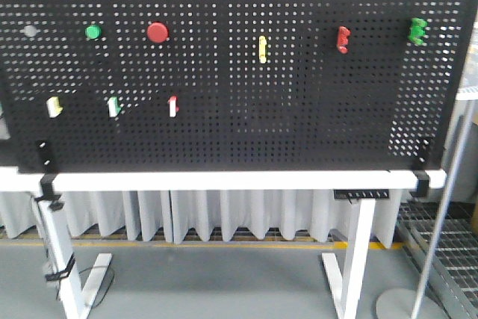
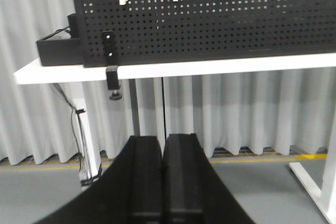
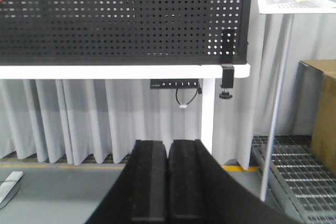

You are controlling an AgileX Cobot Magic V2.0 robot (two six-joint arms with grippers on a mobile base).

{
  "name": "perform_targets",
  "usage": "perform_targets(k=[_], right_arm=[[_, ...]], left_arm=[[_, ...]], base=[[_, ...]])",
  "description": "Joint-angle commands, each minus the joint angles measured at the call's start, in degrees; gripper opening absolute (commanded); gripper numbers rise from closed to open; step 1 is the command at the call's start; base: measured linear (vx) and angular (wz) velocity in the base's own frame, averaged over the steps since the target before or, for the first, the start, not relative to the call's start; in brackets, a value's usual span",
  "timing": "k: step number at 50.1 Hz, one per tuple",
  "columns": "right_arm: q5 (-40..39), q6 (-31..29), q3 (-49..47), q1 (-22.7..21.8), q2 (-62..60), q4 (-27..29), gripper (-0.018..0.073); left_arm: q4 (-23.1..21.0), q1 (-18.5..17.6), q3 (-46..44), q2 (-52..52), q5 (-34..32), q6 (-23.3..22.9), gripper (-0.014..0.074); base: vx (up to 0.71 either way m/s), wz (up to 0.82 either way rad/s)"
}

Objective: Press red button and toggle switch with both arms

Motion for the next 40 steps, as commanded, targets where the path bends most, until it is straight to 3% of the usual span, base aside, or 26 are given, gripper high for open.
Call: perform_targets(k=[1,40], right_arm=[[-4.5,-0.1,0.7,-0.3,-0.9,-0.2,-0.0003],[-4.5,-0.1,0.7,-0.3,-0.9,-0.2,-0.0003]], left_arm=[[-0.6,0.1,1.9,-0.2,-4.5,-0.3,0.0001],[-0.6,0.1,1.9,-0.2,-4.5,-0.3,0.0001]], base=[[0.49,-0.03],[0.34,-0.01]])
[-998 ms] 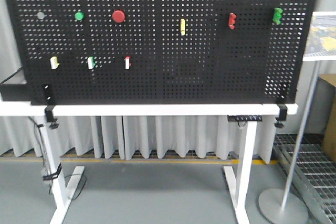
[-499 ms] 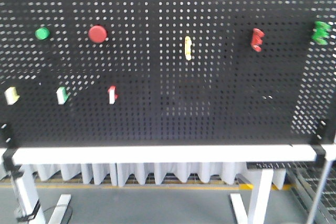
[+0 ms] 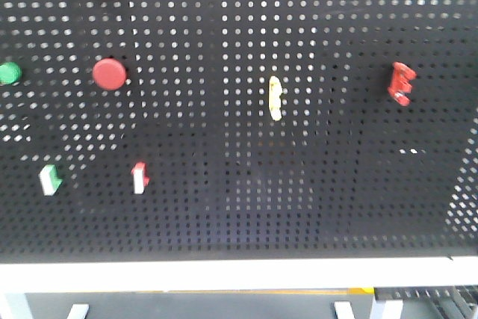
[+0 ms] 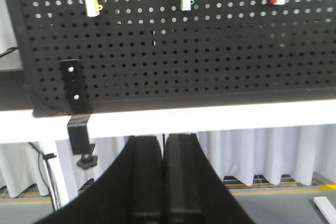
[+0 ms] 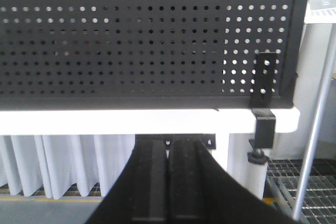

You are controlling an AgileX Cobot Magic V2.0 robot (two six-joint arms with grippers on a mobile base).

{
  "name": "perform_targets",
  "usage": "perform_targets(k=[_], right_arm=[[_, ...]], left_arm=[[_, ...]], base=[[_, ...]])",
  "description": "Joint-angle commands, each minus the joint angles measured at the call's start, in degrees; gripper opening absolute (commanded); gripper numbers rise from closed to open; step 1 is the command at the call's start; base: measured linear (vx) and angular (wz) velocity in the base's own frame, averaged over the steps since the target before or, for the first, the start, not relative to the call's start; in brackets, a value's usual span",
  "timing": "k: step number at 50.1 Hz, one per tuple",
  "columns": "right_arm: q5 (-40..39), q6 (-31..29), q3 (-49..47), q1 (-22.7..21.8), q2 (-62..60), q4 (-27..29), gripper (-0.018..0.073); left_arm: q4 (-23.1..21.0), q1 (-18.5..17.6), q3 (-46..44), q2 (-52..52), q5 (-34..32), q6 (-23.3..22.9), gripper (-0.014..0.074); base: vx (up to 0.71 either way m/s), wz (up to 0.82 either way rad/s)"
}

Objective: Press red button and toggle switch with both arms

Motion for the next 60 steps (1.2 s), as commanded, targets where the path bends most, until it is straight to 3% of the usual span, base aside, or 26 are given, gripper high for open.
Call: perform_targets(k=[1,60], right_arm=[[-4.6,-0.1,0.7,-0.3,-0.9,-0.2,-0.0003],[-4.6,-0.1,0.7,-0.3,-0.9,-0.2,-0.0003]], left_arm=[[-0.6,0.1,1.9,-0.2,-4.5,-0.3,0.0001],[-0.6,0.1,1.9,-0.2,-4.5,-0.3,0.0001]], base=[[0.19,0.0],[0.05,-0.01]])
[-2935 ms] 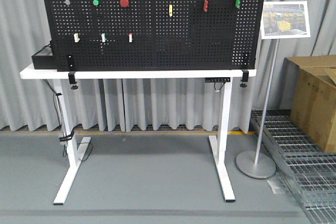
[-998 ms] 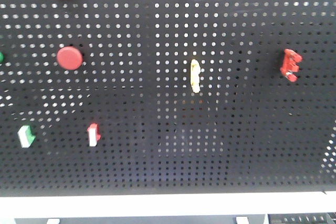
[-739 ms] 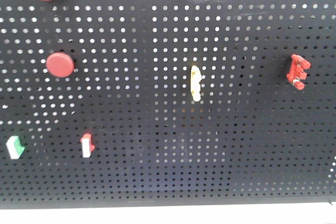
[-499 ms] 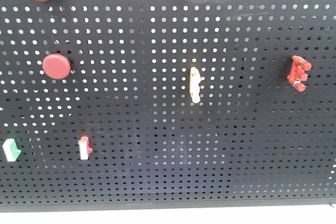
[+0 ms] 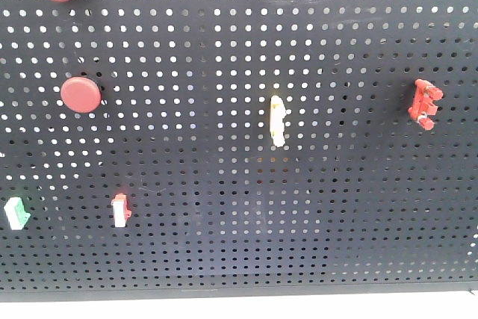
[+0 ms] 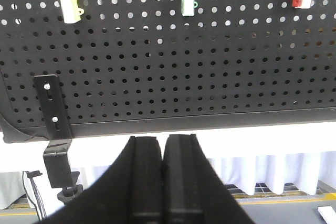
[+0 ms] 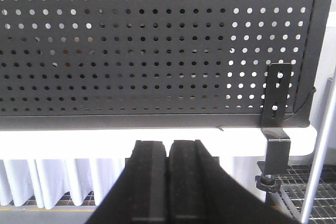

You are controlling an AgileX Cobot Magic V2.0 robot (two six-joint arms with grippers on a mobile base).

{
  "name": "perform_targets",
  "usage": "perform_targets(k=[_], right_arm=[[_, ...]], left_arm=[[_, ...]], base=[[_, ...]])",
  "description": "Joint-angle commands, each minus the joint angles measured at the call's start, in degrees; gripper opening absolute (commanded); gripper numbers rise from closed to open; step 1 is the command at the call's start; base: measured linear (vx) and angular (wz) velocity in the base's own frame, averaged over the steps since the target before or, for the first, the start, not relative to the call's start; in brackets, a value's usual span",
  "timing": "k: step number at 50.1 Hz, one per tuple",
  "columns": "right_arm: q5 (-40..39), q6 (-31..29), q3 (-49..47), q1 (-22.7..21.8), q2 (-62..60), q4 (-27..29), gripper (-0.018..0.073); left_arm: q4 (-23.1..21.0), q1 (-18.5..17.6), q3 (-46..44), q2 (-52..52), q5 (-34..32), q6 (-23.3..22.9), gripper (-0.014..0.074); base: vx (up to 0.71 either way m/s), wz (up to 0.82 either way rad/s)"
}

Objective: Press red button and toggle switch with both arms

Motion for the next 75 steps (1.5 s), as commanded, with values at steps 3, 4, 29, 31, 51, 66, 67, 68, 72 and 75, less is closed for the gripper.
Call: perform_targets(k=[3,4,29,31,51,66,67,68,72,75], right_arm=[[-5.0,-0.1,0.7,-0.3,-0.9,-0.2,-0.0003],[-5.1,-0.1,0.7,-0.3,-0.9,-0.2,-0.0003],[-13.9,1.8,-8.4,-0.3,-0.6,-0.2,-0.0003],[-11.0,1.5,-13.1,-0.3,0.2,-0.3,-0.0003],[-0.5,1.3,-51.4,-0.3,26.4,-1.5,-0.0003],[-2.4,1.4,-55.4,-0.3,39.5,-1.5,-0.0003],[-2.7,1.4,-55.4,-0.3,40.0,-1.4,-0.0003],[-2.8,1.5,-55.4,-0.3,40.3,-1.3,-0.0003],[-4.7,1.6,-55.4,-0.3,41.4,-1.1,-0.0003],[-6.6,1.6,-55.4,-0.3,41.4,-1.1,-0.0003]], left_arm=[[-0.6,0.1,1.6,-0.2,-5.4,-0.3,0.0001],[-0.6,0.1,1.5,-0.2,-5.5,-0.3,0.0001],[-0.2,0.1,-5.3,-0.2,-20.4,-7.7,0.0001],[-0.1,0.1,-9.7,0.1,-19.4,-7.9,0.0001],[6.7,0.1,-53.2,23.4,-3.7,-5.2,0.0001],[6.7,0.1,-58.5,39.3,-1.2,-5.2,0.0001],[6.6,0.1,-58.5,40.3,-1.3,-5.2,0.0001],[6.6,0.1,-58.5,41.2,-1.5,-5.2,0.0001],[5.7,-0.3,-58.5,44.3,-4.2,-5.2,0.0001],[5.5,-1.6,-58.5,45.9,-7.4,-5.2,0.0001]], base=[[0.0,0.0],[0.0,0.0],[0.0,0.0],[0.0,0.0],[0.0,0.0],[0.0,0.0],[0.0,0.0],[0.0,0.0],[0.0,0.0],[0.0,0.0]])
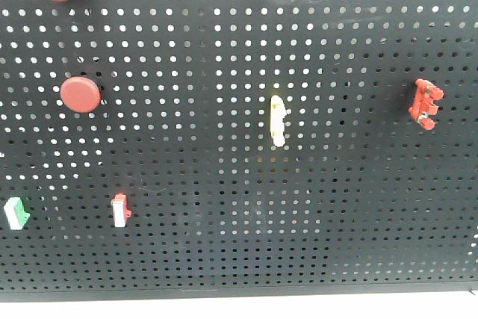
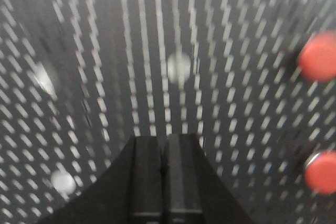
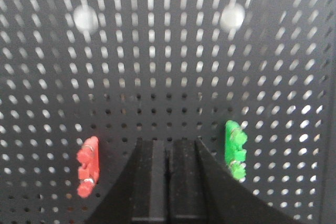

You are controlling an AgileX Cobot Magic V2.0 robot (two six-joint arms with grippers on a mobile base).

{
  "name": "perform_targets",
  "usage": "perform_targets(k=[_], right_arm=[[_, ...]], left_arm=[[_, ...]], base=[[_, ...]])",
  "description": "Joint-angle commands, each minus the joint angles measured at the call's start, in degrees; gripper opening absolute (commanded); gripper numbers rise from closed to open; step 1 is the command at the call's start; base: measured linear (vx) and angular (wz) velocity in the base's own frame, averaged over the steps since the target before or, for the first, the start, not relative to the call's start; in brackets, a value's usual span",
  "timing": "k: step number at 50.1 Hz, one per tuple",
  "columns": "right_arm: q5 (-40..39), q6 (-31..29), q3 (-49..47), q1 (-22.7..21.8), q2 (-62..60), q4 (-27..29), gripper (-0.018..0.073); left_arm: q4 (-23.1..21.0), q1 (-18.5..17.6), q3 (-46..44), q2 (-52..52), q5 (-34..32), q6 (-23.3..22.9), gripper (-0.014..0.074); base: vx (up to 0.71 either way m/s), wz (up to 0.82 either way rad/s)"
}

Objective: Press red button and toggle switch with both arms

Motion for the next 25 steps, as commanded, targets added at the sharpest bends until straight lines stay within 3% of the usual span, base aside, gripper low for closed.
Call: perform_targets(k=[1,6,18,25], right_arm=[[-8.5,-0.1,-1.9,-0.3,0.4,-0.1,-0.0003],[-10.9,-0.1,-1.9,-0.3,0.4,-0.1,-0.0003],[-11.0,-0.1,-1.9,-0.3,0.4,-0.1,-0.0003],[-10.9,-0.1,-1.9,-0.3,0.4,-0.1,-0.0003]], left_arm=[[-0.9,-1.7,-1.9,2.7,-9.9,0.0,0.0001],[-0.7,-5.6,-2.5,4.6,-14.1,0.0,0.0001],[-0.6,-16.2,-8.4,11.6,-13.6,0.1,0.0001],[-0.7,-19.3,-14.0,15.8,-13.2,0.1,0.0001]], base=[[0.0,0.0],[0.0,0.0],[0.0,0.0],[0.0,0.0]])
